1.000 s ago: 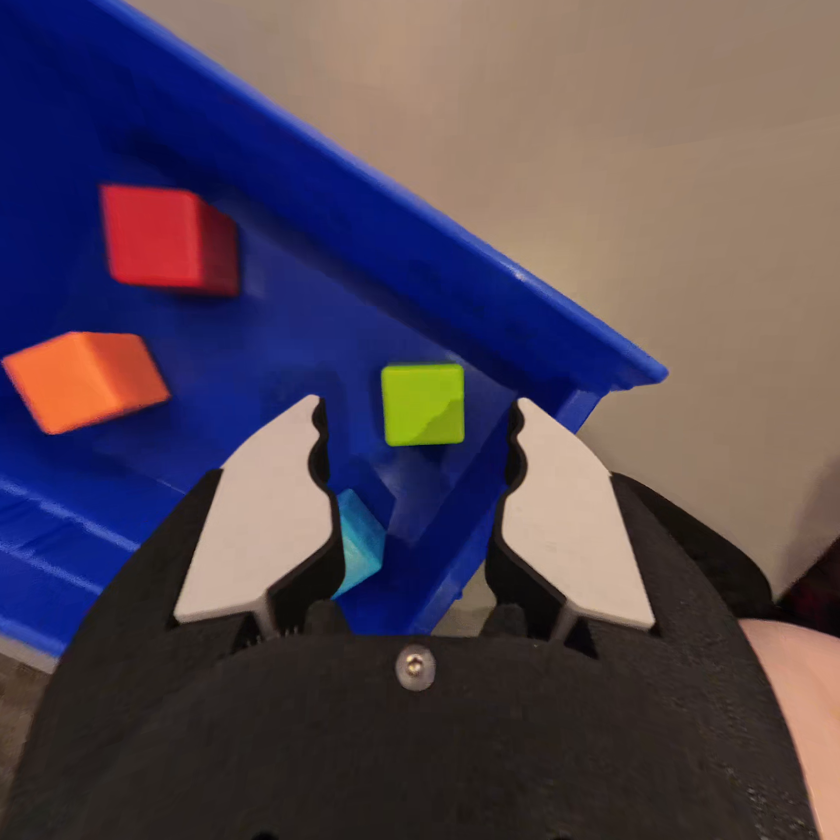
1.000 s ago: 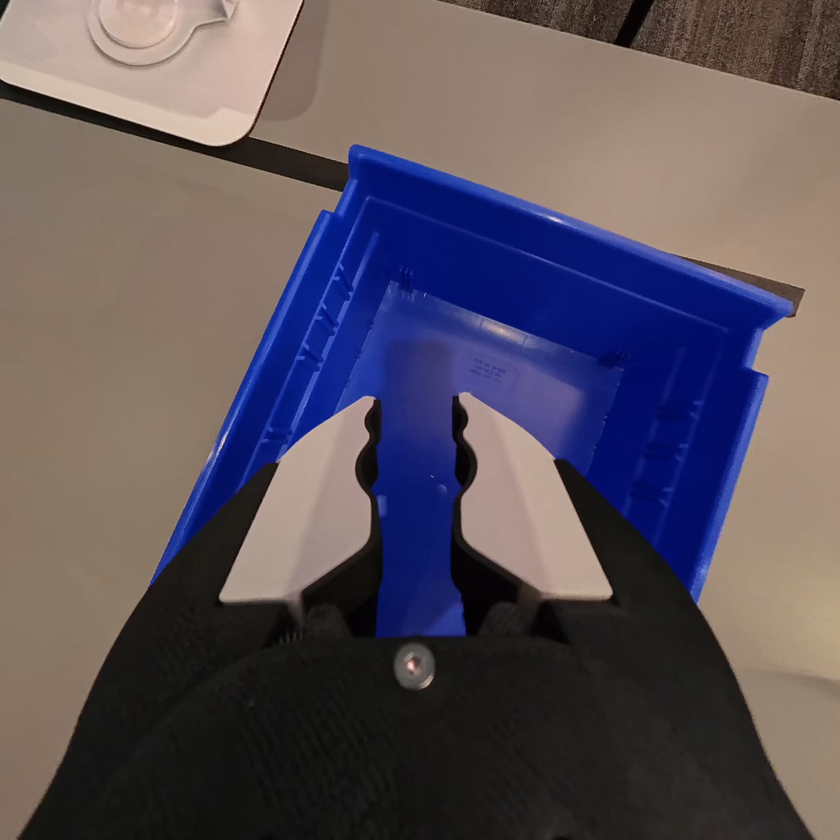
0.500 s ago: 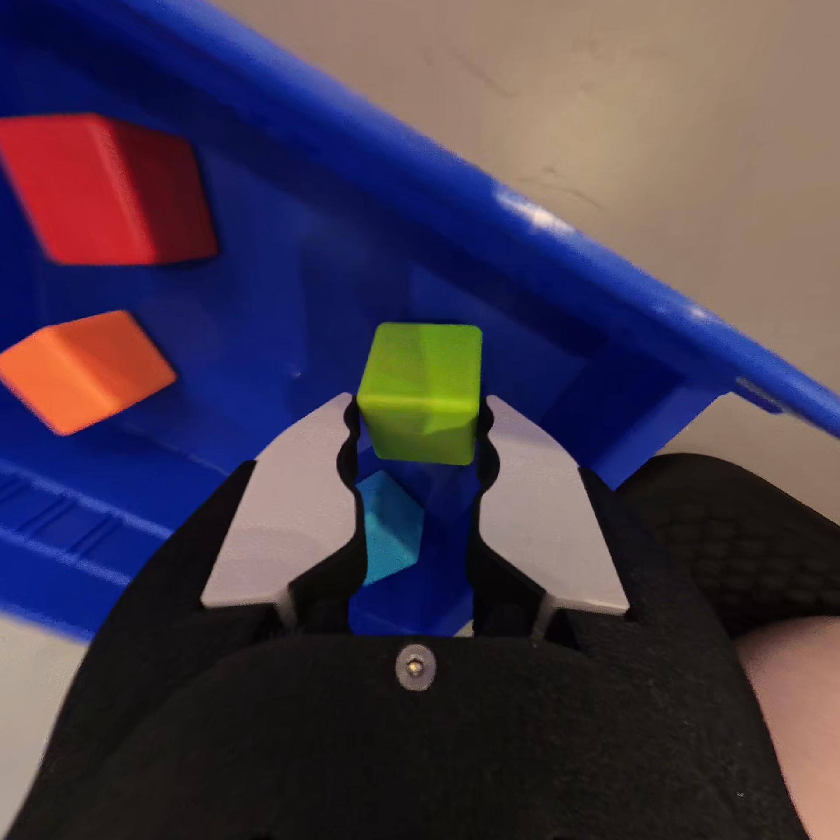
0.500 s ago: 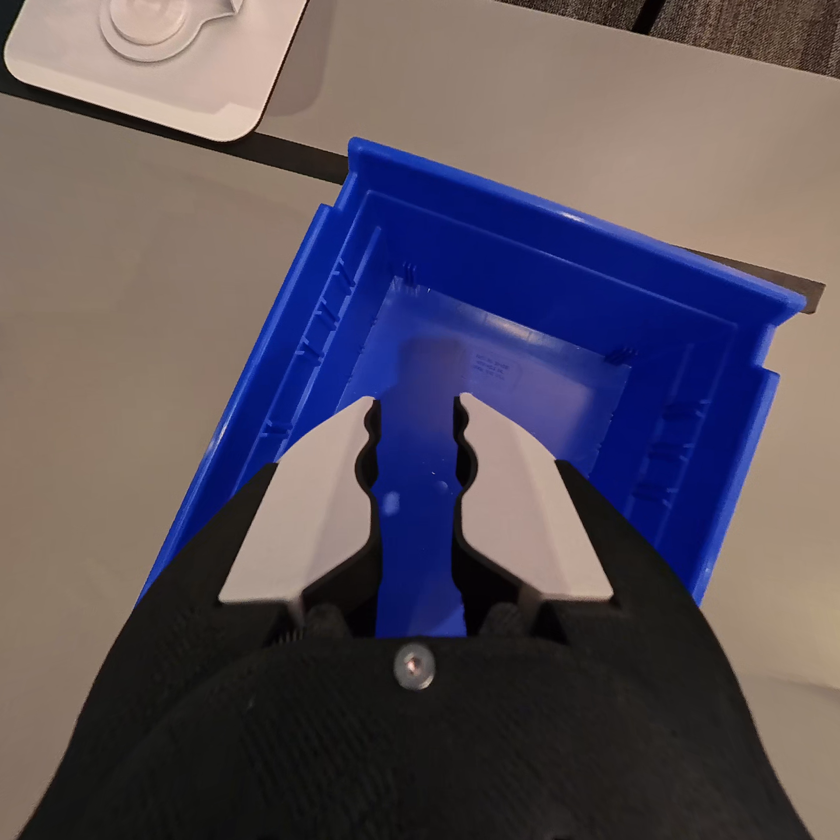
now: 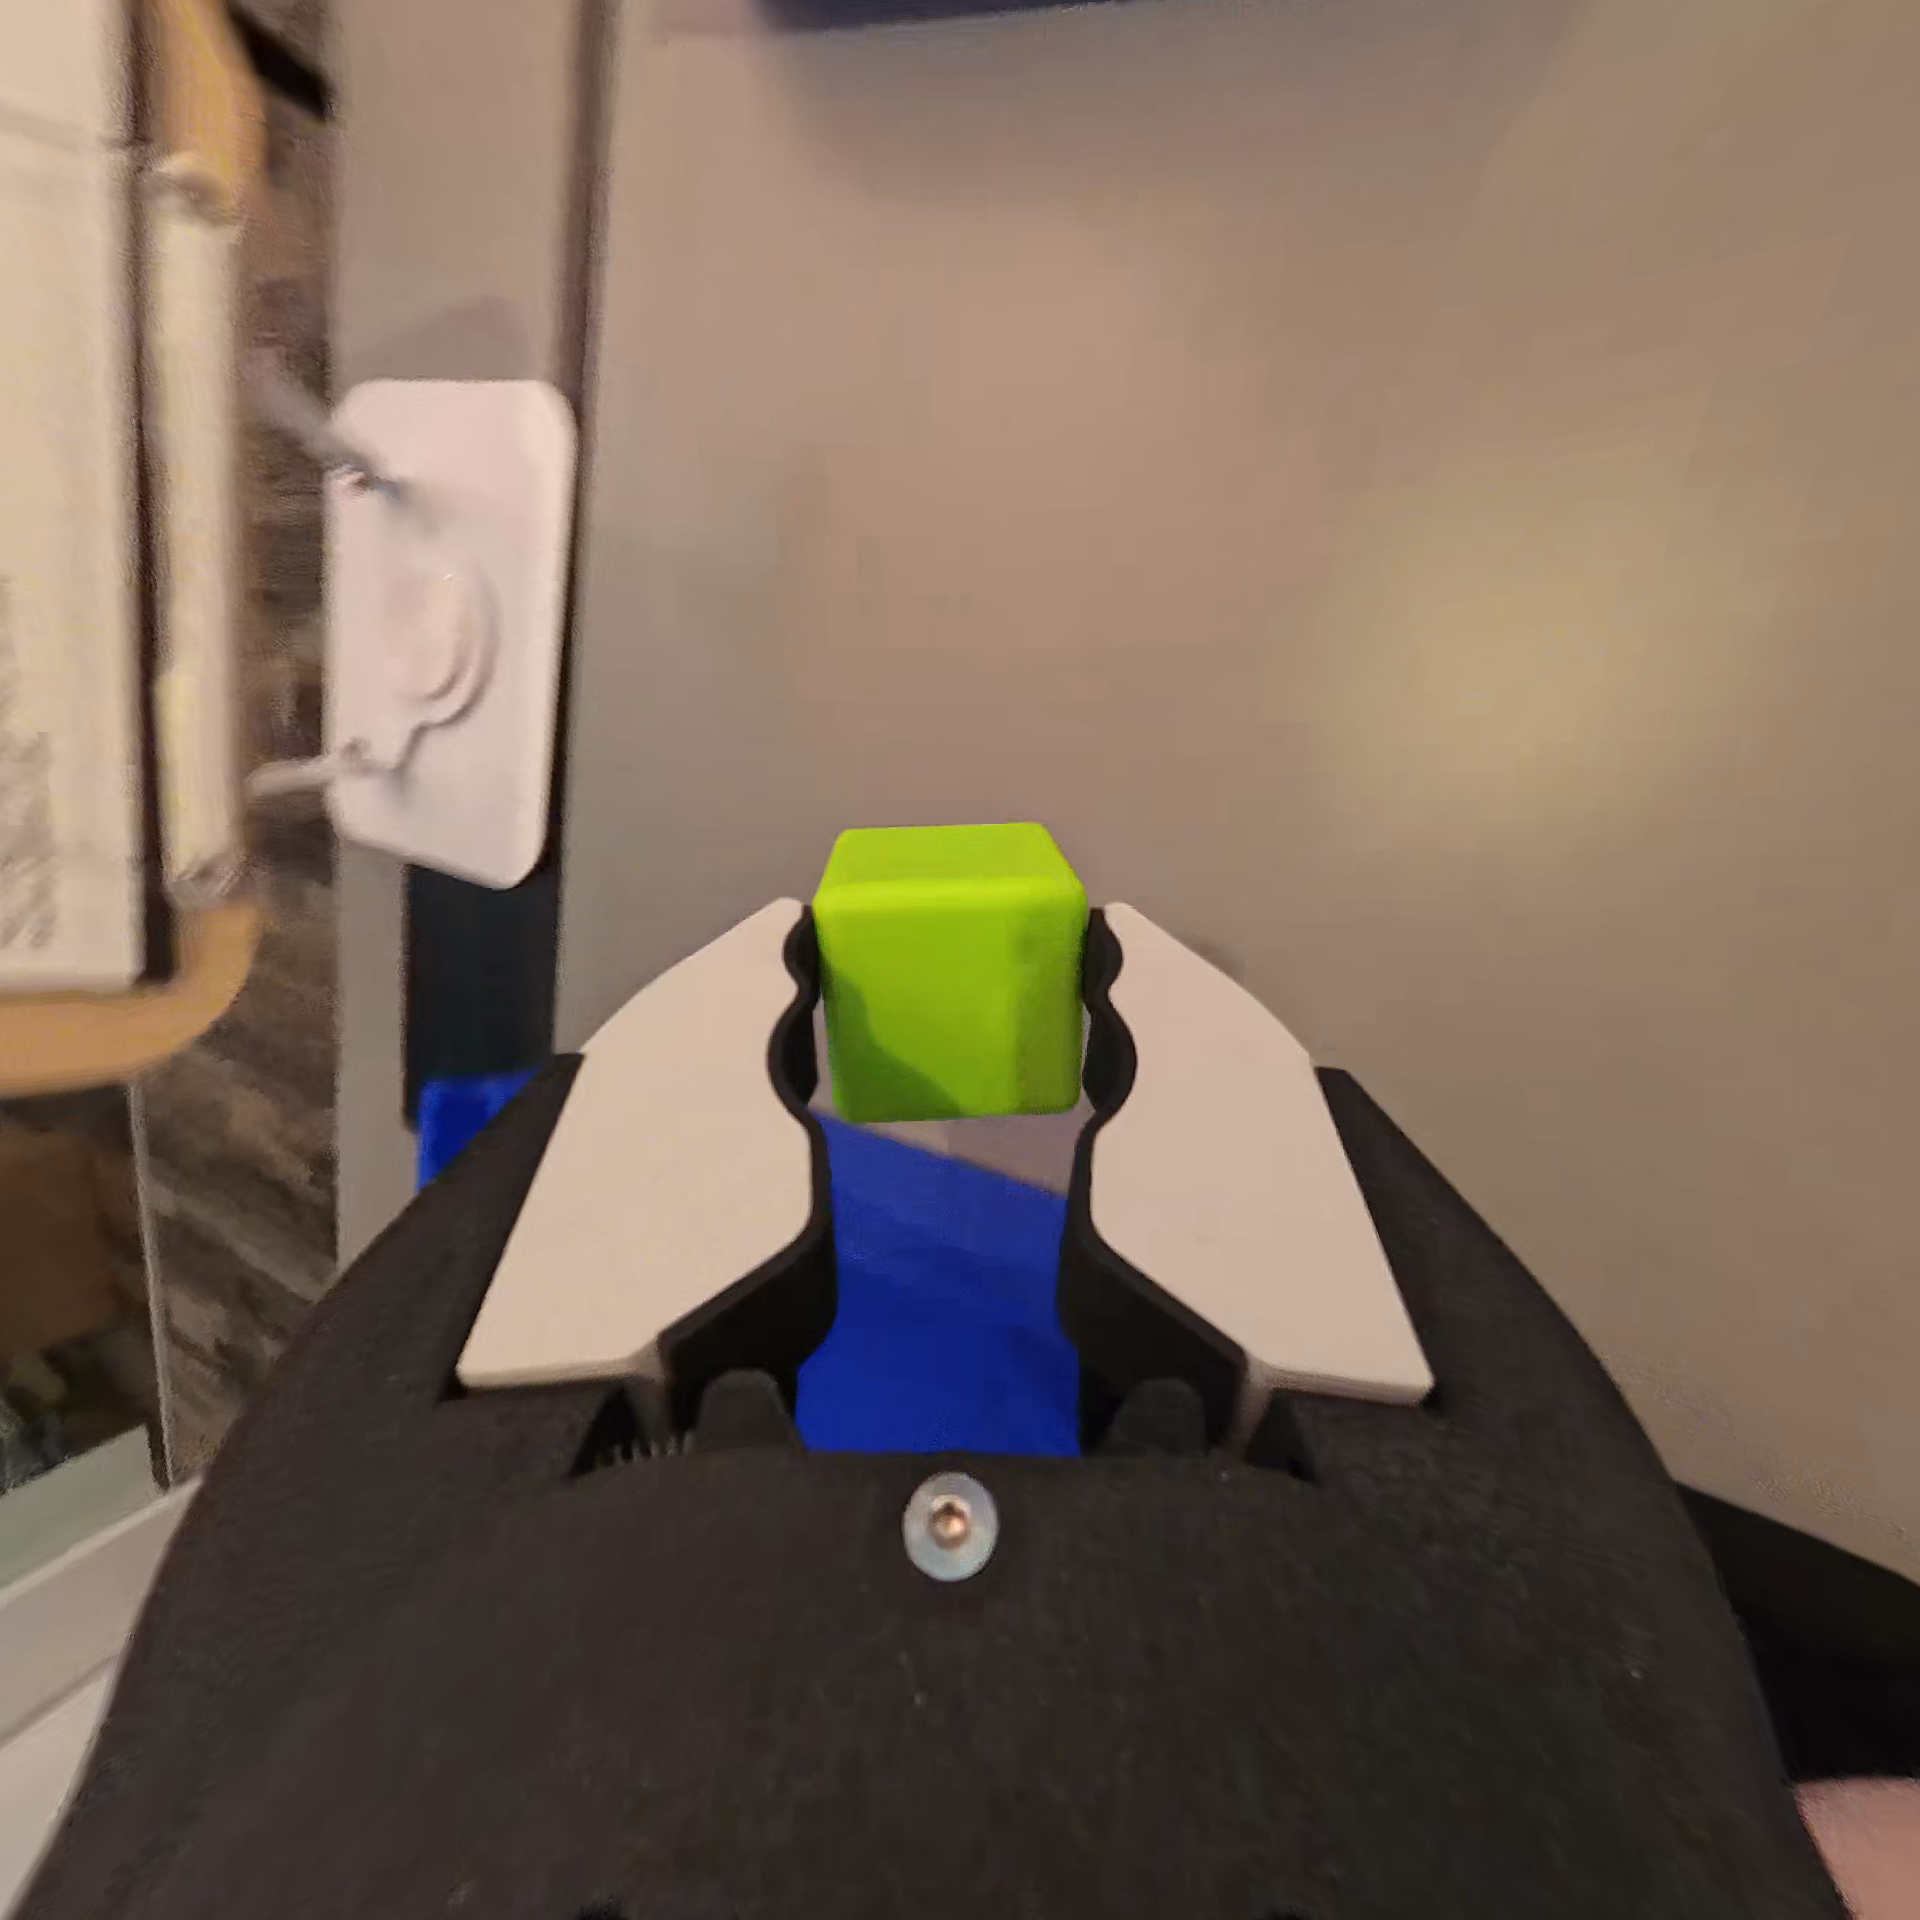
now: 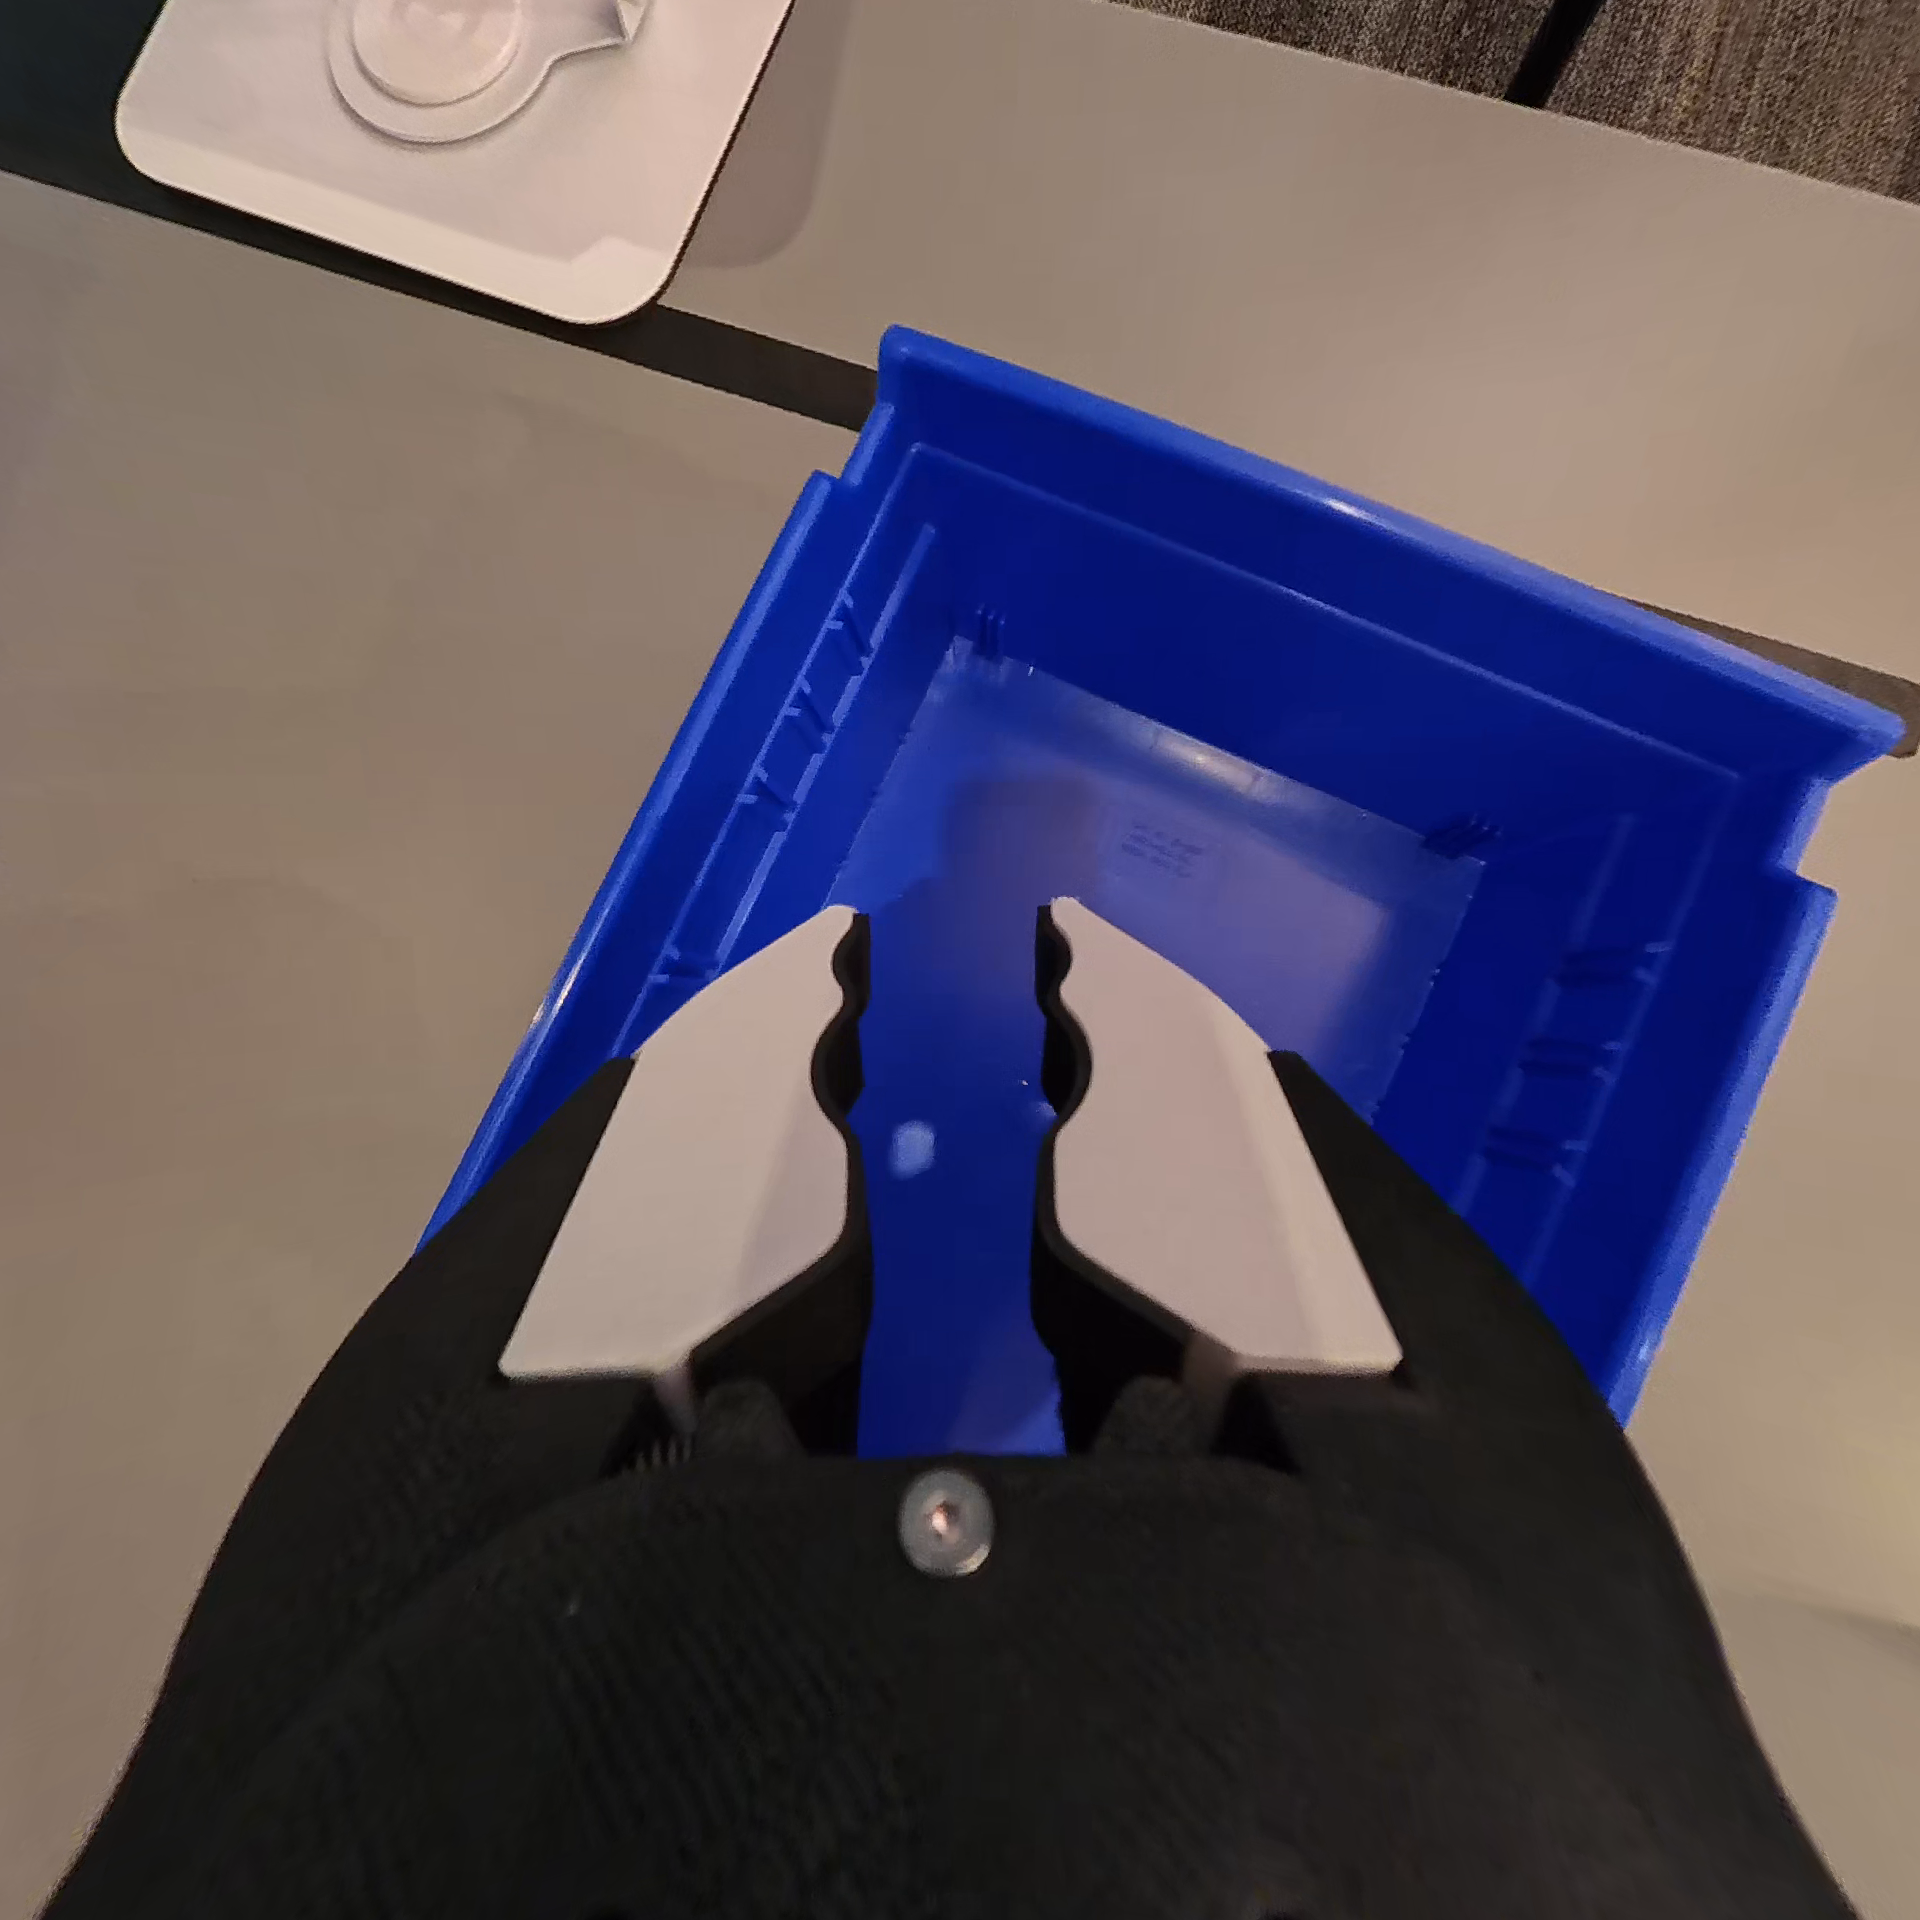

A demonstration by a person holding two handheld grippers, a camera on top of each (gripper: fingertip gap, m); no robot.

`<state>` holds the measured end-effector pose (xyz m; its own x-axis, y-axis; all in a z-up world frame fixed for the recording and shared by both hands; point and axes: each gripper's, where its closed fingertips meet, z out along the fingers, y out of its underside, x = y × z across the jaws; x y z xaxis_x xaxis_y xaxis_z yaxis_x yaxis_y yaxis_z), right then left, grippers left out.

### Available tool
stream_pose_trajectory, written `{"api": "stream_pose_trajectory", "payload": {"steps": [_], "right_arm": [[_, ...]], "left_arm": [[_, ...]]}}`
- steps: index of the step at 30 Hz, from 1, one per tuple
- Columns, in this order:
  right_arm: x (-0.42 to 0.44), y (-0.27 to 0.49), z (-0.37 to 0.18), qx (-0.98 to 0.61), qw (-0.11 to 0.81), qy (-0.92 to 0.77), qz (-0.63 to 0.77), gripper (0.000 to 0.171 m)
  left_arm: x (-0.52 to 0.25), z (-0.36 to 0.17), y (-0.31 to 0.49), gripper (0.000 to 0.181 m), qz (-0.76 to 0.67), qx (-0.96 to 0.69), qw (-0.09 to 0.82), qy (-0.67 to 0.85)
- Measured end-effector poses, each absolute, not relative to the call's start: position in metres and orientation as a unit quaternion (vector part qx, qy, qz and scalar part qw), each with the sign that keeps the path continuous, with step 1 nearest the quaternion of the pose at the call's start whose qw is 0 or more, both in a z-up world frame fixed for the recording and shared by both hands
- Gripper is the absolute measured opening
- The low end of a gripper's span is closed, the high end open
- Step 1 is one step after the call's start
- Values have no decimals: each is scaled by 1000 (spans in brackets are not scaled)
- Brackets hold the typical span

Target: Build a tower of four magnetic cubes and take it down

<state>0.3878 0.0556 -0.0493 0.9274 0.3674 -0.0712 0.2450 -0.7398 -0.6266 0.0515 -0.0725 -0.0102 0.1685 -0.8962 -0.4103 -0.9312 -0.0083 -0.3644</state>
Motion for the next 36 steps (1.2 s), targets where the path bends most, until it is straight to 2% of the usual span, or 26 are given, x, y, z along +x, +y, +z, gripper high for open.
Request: {"api": "stream_pose_trajectory", "payload": {"steps": [4, 9, 18, 21, 22, 26, 29, 31, 32, 36], "right_arm": [[384, 54, -47, -926, 320, -174, 102, 33], [383, 51, -51, -927, 309, -178, 119, 32], [379, 52, -48, -920, 316, -186, 138, 32], [380, 55, -40, -911, 339, -188, 141, 32], [380, 56, -34, -904, 356, -191, 140, 32], [374, 61, 18, -835, 485, -219, 141, 33], [364, 54, 63, -758, 588, -236, 158, 49], [359, 51, 77, -729, 620, -232, 172, 69], [357, 50, 80, -720, 628, -233, 178, 74], [348, 53, 70, -716, 626, -256, 173, 76]], "left_arm": [[106, -68, -59, 48, 9, -698, 208, 685], [132, -121, -47, 48, 1, -703, 140, 697], [139, -142, -40, 48, 10, -701, 94, 706], [145, -137, -38, 57, -20, -711, 117, 693], [145, -133, -39, 55, -30, -715, 125, 687], [132, -91, -46, 56, -68, -721, 215, 656], [105, -42, -62, 51, -121, -710, 313, 619], [75, -11, -69, 51, -144, -712, 376, 576], [55, 1, -71, 52, -147, -717, 399, 552], [-41, 22, -70, 62, -76, -759, 460, 455]]}}
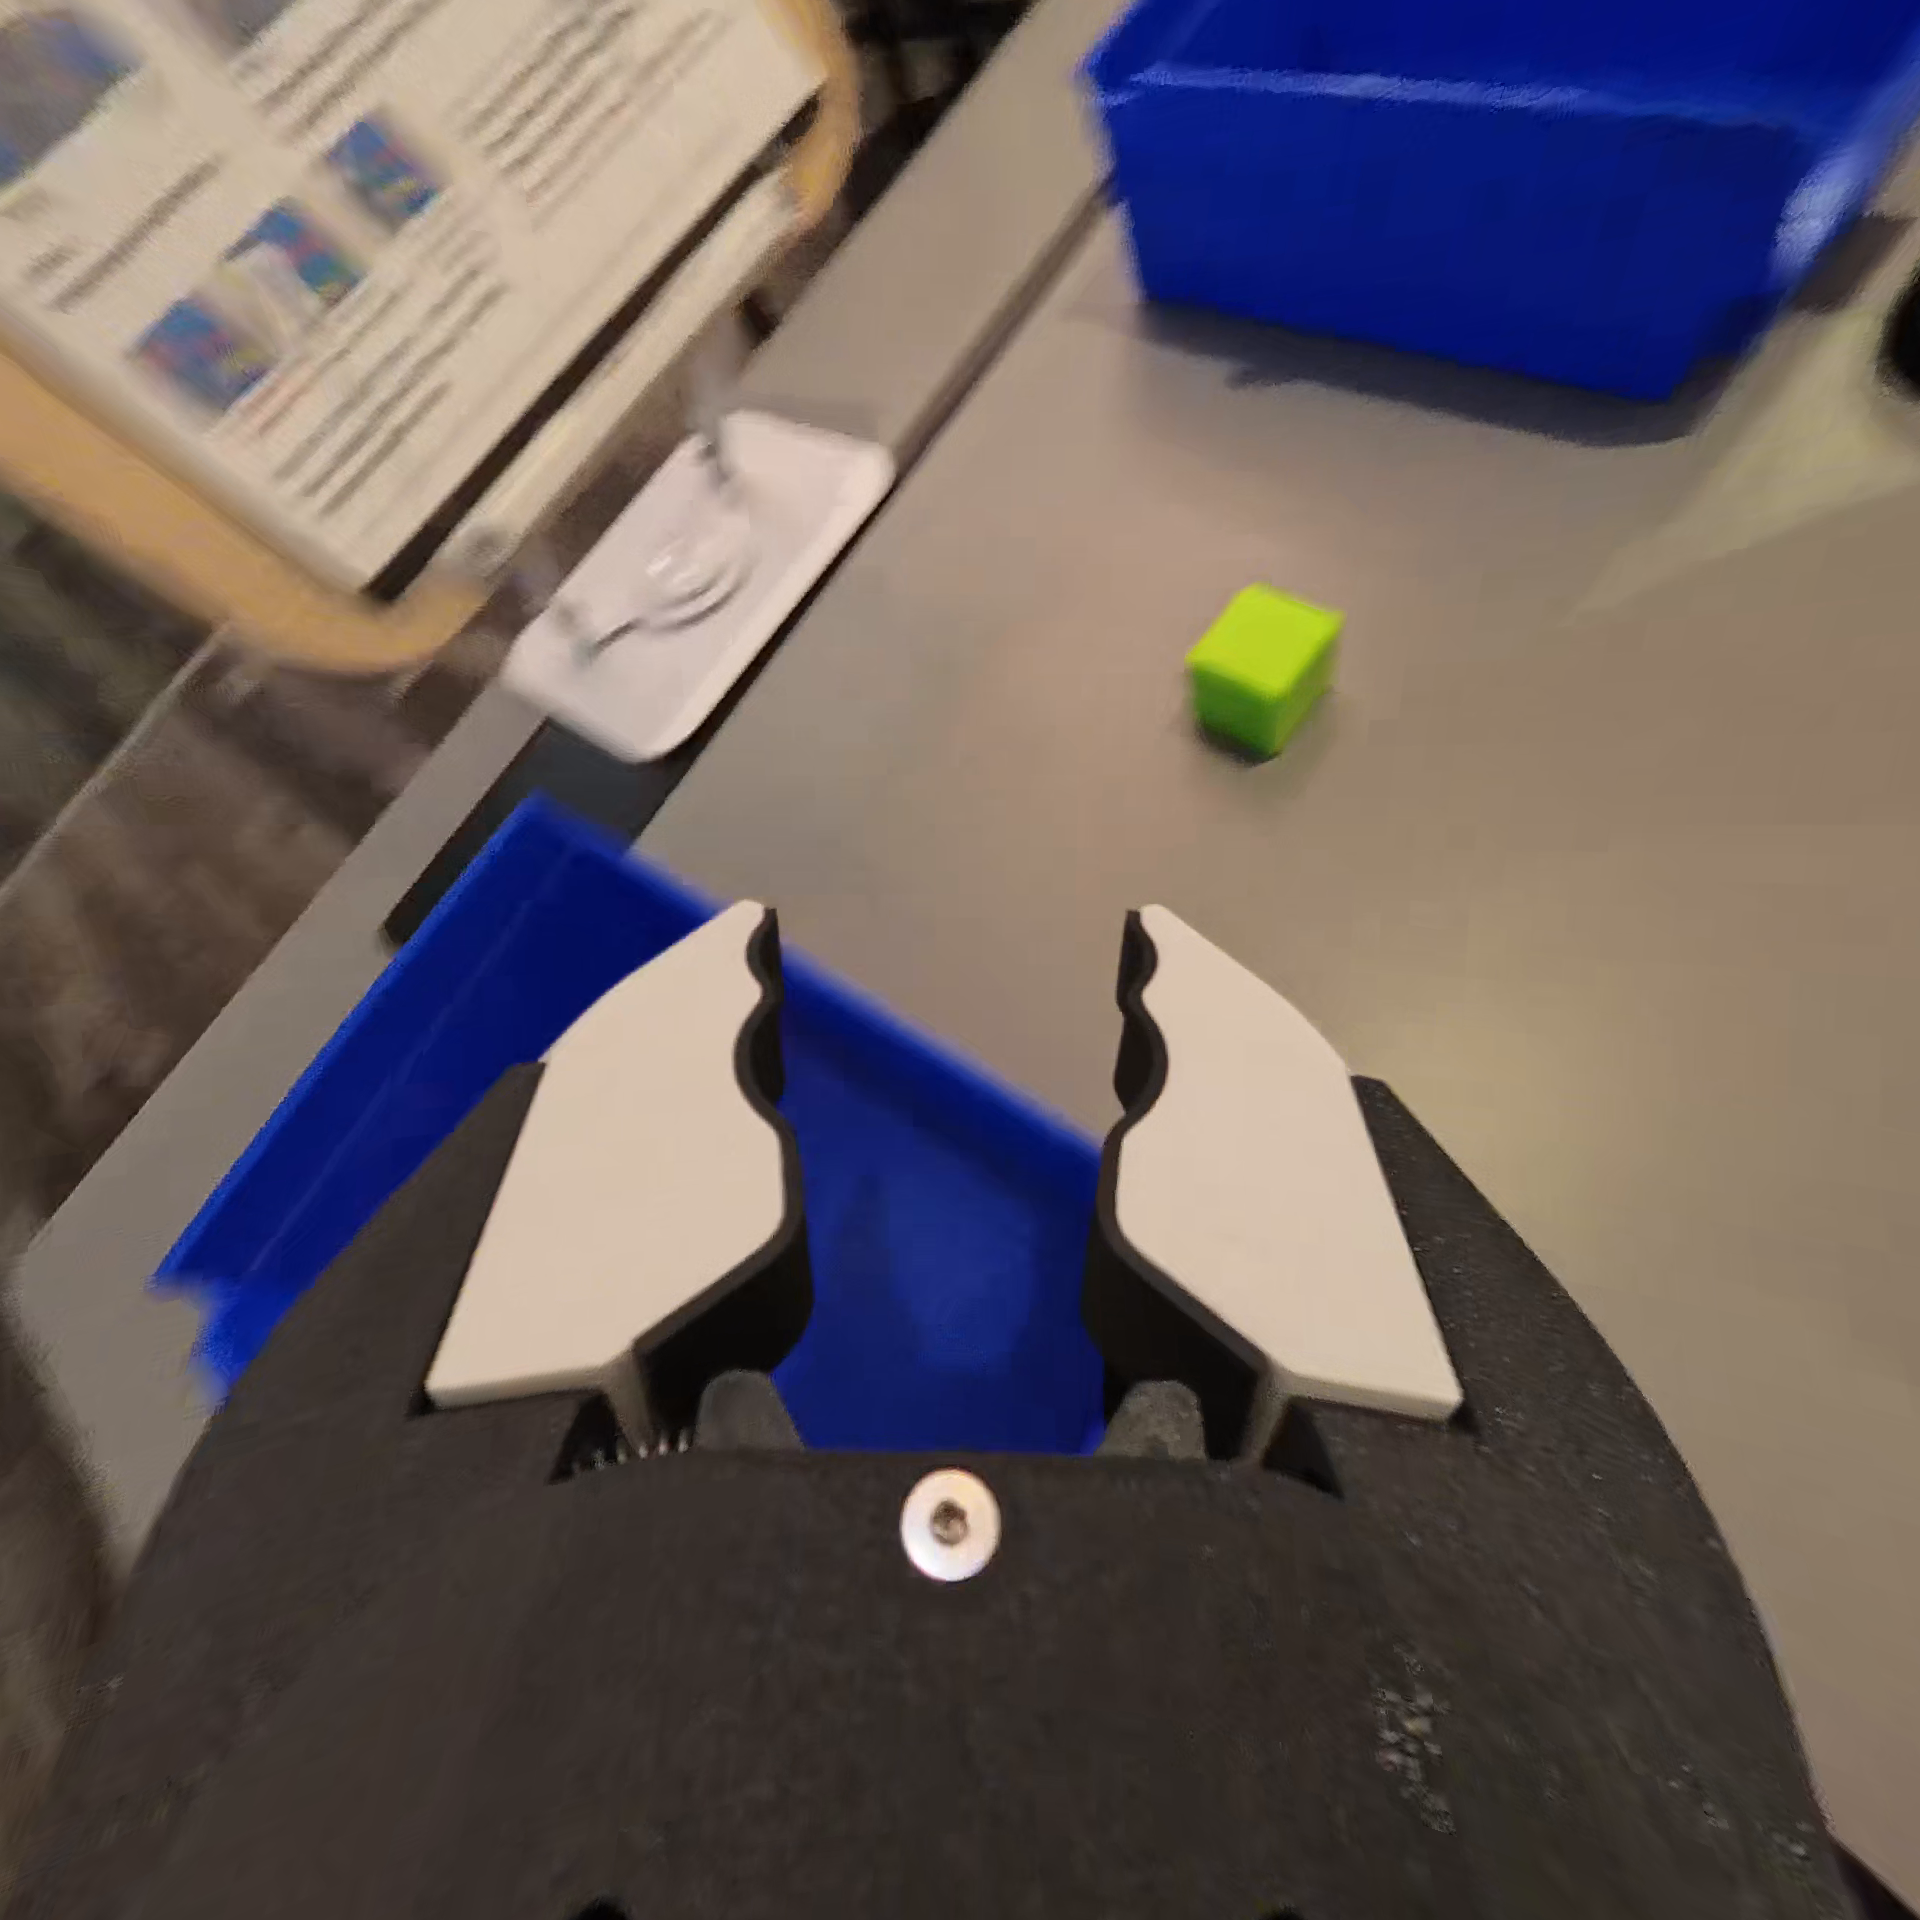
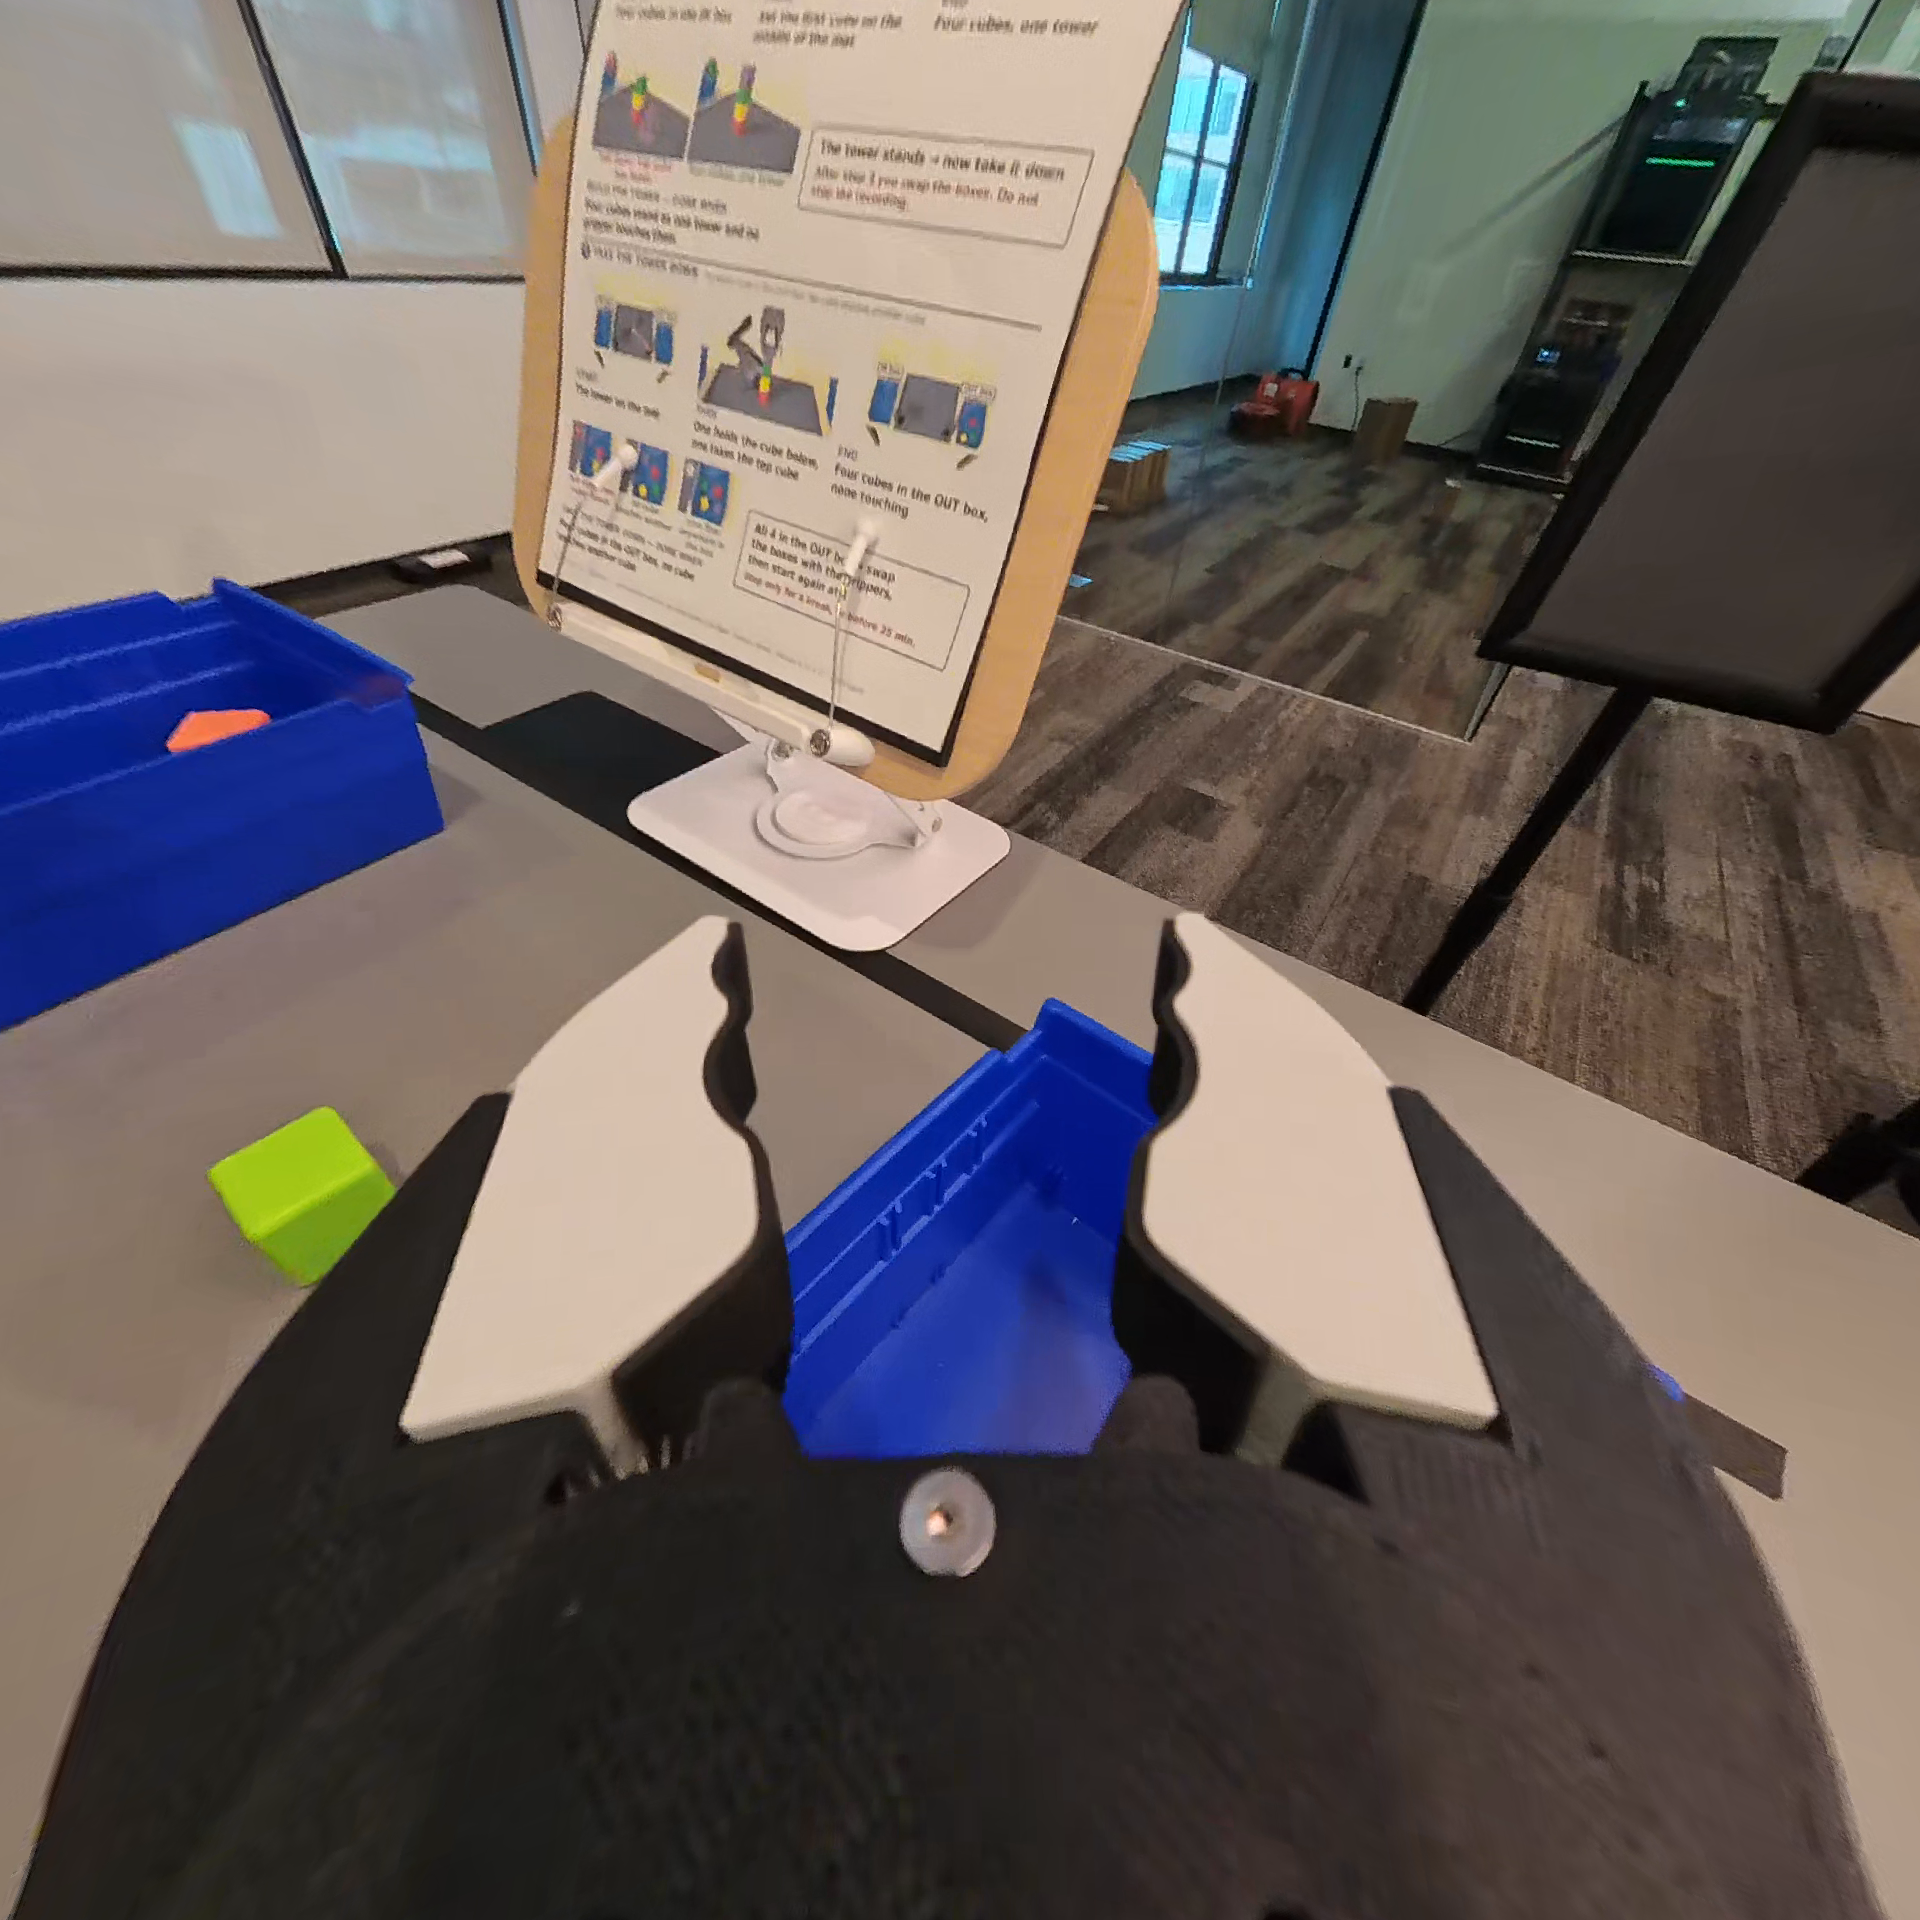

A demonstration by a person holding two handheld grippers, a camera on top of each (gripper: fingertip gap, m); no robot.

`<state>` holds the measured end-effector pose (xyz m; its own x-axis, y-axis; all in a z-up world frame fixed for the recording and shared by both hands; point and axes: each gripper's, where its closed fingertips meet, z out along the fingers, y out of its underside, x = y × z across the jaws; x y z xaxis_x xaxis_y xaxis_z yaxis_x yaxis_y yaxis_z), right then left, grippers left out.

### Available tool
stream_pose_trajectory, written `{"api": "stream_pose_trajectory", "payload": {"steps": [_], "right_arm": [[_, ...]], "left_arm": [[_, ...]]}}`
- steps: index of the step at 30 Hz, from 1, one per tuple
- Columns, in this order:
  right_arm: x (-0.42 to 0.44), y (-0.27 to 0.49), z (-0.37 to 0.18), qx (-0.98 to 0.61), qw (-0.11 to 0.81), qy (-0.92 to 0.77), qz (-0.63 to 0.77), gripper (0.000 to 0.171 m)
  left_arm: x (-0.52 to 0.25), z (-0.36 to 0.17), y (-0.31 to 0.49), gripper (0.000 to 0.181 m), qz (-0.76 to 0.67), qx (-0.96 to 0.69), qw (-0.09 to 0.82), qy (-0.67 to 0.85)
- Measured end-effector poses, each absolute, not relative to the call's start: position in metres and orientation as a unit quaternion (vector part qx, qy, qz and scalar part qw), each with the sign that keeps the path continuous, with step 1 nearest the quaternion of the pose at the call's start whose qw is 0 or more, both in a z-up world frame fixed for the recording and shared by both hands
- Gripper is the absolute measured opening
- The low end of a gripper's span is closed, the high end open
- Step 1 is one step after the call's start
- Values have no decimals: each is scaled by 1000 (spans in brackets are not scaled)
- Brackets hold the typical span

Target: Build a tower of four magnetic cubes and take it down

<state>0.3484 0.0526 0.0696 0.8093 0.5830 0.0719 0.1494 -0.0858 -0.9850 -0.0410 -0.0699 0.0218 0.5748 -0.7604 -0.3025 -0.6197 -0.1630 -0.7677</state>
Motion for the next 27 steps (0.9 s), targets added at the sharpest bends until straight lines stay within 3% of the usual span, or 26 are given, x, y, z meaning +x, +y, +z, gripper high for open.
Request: {"api": "stream_pose_trajectory", "payload": {"steps": [4, 8, 15, 18, 27], "right_arm": [[341, 54, 63, -717, 622, -267, 169, 72], [333, 55, 57, -724, 610, -275, 167, 72], [327, 56, 42, -742, 584, -295, 143, 72], [326, 56, 40, -746, 579, -294, 150, 72], [324, 57, 34, -754, 564, -300, 154, 72]], "left_arm": [[-136, 6, -73, 56, 21, -812, 458, 360], [-191, -48, -88, 58, 77, -874, 348, 330], [-217, -109, -88, 58, 117, -928, 191, 299], [-215, -120, -85, 62, 82, -946, 157, 273], [-226, -120, -76, 55, 163, -939, 97, 288]]}}
